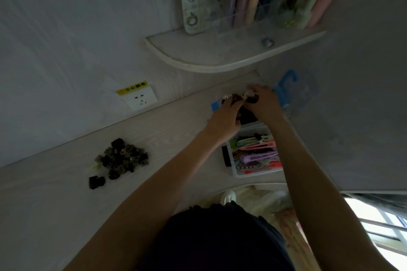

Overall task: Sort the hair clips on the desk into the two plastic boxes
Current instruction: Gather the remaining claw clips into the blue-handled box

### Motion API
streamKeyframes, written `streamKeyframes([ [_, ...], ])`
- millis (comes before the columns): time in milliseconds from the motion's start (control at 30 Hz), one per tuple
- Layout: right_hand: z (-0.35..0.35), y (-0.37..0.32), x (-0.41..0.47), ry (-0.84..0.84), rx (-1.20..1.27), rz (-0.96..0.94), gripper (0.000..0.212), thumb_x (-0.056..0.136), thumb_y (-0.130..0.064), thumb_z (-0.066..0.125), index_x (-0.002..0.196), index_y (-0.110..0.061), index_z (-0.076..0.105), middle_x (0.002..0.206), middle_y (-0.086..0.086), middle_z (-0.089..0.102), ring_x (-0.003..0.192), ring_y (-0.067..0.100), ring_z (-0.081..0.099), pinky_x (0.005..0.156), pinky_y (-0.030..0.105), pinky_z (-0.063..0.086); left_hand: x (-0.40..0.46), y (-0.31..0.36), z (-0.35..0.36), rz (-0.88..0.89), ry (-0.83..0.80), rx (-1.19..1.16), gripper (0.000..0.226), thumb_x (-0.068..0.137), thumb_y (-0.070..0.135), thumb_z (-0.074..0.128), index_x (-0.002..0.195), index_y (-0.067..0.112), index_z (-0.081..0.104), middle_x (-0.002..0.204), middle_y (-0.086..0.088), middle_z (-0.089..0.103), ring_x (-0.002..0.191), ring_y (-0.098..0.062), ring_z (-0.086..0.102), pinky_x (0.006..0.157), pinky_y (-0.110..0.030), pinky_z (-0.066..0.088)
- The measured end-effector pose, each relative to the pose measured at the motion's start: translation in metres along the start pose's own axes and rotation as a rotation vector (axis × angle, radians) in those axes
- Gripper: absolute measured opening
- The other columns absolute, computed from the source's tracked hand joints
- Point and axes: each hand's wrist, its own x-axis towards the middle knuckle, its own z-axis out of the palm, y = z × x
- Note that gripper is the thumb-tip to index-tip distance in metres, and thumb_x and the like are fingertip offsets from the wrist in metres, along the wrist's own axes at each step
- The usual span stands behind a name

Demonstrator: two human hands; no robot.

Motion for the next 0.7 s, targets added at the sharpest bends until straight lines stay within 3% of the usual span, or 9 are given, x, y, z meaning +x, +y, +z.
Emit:
streamKeyframes([
  [133,-0.001,0.002,-0.007,0.068,0.028,-0.012,0.044,0.086,-0.011,0.060,0.128,-0.008,0.051,0.132,0.019,0.050,0.116,0.030,0.052,0.097,0.031,0.040,-0.005,-0.007,0.000,0.051,-0.044,0.118,0.052,0.093,0.011,0.047,0.142,0.018,0.032,0.153,-0.008,0.027,0.123,-0.026,0.048,0.093,-0.033,0.045],
  [267,-0.002,-0.003,-0.026,0.187,0.041,-0.059,0.032,0.087,-0.001,0.052,0.118,-0.004,0.058,0.121,0.019,0.057,0.107,0.032,0.057,0.092,0.035,0.047,-0.013,-0.018,-0.007,0.174,0.005,0.204,0.042,0.095,0.013,0.044,0.137,0.020,0.044,0.142,-0.003,0.045,0.126,-0.023,0.042,0.098,-0.034,0.042],
  [367,0.011,-0.019,-0.048,0.301,0.027,-0.149,0.023,0.088,-0.006,0.053,0.109,-0.004,0.063,0.109,0.017,0.065,0.094,0.030,0.062,0.078,0.024,0.043,-0.035,-0.036,-0.022,0.247,0.174,0.208,0.030,0.093,0.018,0.048,0.120,0.016,0.061,0.115,-0.005,0.066,0.105,-0.023,0.058,0.082,-0.033,0.047],
  [433,0.028,-0.036,-0.063,0.293,0.061,-0.235,0.020,0.090,-0.014,0.053,0.102,-0.005,0.065,0.098,0.015,0.069,0.084,0.029,0.065,0.072,0.028,0.048,-0.062,-0.057,-0.033,0.244,0.330,0.181,0.023,0.090,0.019,0.052,0.106,0.015,0.068,0.097,-0.003,0.072,0.086,-0.022,0.065,0.071,-0.030,0.051],
  [500,0.051,-0.052,-0.073,0.192,0.052,-0.309,0.020,0.090,-0.018,0.052,0.100,-0.008,0.066,0.091,0.013,0.071,0.080,0.028,0.066,0.070,0.034,0.052,-0.096,-0.084,-0.041,0.135,0.452,0.142,0.021,0.089,0.022,0.052,0.099,0.016,0.069,0.088,0.002,0.073,0.076,-0.018,0.065,0.068,-0.028,0.052],
  [567,0.085,-0.070,-0.081,-0.025,0.010,-0.367,0.023,0.090,-0.017,0.051,0.109,-0.013,0.064,0.102,0.010,0.070,0.091,0.028,0.065,0.082,0.037,0.051,-0.137,-0.118,-0.047,-0.029,0.543,0.149,0.019,0.088,0.024,0.053,0.096,0.016,0.068,0.088,0.002,0.072,0.077,-0.017,0.065,0.072,-0.027,0.050],
  [633,0.120,-0.085,-0.089,-0.298,-0.092,-0.411,0.034,0.090,-0.020,0.052,0.124,-0.017,0.055,0.122,0.009,0.062,0.110,0.029,0.055,0.096,0.039,0.042,-0.178,-0.152,-0.048,-0.242,0.571,0.201,0.021,0.086,0.025,0.057,0.100,0.013,0.066,0.097,-0.006,0.069,0.089,-0.027,0.062,0.082,-0.033,0.047],
  [700,0.154,-0.098,-0.096,-0.496,-0.172,-0.409,0.051,0.089,-0.025,0.055,0.138,-0.021,0.039,0.141,0.007,0.044,0.124,0.030,0.041,0.101,0.039,0.034,-0.215,-0.183,-0.047,-0.513,0.493,0.218,0.041,0.082,0.030,0.064,0.118,0.012,0.058,0.119,-0.016,0.058,0.111,-0.037,0.051,0.096,-0.046,0.040],
])
